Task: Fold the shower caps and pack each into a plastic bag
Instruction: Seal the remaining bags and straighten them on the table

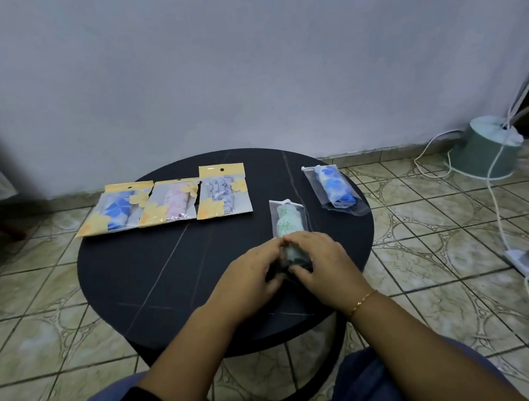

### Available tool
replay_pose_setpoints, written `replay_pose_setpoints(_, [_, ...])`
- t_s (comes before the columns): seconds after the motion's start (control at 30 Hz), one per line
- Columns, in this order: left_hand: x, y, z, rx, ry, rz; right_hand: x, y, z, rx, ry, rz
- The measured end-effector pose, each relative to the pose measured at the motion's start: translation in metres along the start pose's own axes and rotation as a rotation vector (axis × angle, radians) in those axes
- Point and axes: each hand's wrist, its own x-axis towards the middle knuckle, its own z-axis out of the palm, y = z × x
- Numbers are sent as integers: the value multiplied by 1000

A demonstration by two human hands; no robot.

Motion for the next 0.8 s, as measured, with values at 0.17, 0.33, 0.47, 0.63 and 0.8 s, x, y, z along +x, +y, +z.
replay_pose_setpoints(0.17, [-3,-10,6,-2,52,72,2,5,7,-52,103,-74])
replay_pose_setpoints(0.33, [-5,-12,6,17,65,119,4,1,7,-164,112,-96])
replay_pose_setpoints(0.47, [-5,-17,4,39,42,104,1,-2,-16,168,-7,62])
replay_pose_setpoints(0.63, [-6,-22,2,60,44,138,-9,20,-35,183,-69,95])
replay_pose_setpoints(0.8, [-5,-20,2,148,108,169,-25,28,-24,-101,-83,-76])
